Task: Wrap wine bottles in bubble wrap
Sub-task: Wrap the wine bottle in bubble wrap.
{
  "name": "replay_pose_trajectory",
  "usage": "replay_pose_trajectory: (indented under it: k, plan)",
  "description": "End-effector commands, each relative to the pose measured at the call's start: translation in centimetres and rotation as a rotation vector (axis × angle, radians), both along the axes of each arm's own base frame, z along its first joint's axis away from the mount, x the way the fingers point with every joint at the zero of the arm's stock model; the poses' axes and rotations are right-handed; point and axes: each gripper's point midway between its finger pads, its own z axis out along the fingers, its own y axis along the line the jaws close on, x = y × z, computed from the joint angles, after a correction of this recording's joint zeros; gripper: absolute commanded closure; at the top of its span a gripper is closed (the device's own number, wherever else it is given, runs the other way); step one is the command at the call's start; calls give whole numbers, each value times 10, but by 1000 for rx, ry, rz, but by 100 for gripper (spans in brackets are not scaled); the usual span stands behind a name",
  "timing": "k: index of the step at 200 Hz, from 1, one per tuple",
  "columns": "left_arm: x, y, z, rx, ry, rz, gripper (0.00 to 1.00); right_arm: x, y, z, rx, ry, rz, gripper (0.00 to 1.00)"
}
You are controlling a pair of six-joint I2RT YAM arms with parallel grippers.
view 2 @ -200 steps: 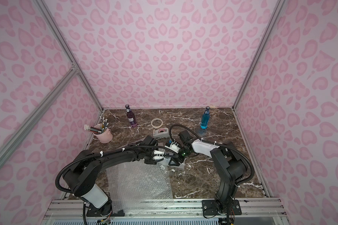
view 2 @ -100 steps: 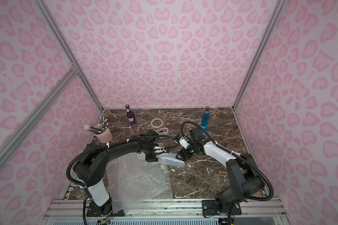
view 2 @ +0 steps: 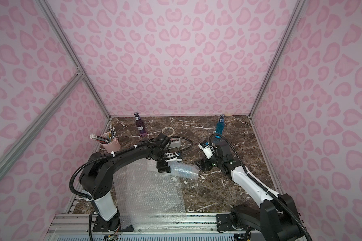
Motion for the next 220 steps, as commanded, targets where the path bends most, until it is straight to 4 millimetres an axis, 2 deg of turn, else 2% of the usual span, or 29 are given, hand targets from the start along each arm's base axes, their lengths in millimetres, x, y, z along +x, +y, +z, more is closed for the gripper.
replay_pose_trajectory:
  k: [1,57,86,115,118,125,144,164,220]
  plan:
    - [-1,1,16,-18,17,70,19,7,-2,8,30,-39,-42,14]
    - [34,9,60,-50,-86,367,19,15,-6,23,66,-94,-91,12]
    - [51,16,70,-46,-111,502,16,19,-3,30,101,-108,-100,11]
    - [56,16,63,-14,-102,476,15,23,0,38,120,-128,-93,10]
    - [61,12,71,-33,-114,471,15,23,0,38,120,-127,-92,10]
    - [64,10,73,-41,-106,451,15,23,1,38,123,-126,-89,10]
    - [73,7,67,-29,-107,384,13,25,2,38,125,-125,-89,9]
    - [92,8,58,-3,-96,367,14,26,2,41,132,-131,-92,9]
    - [135,-13,35,-43,-45,288,18,27,4,40,134,-127,-78,9]
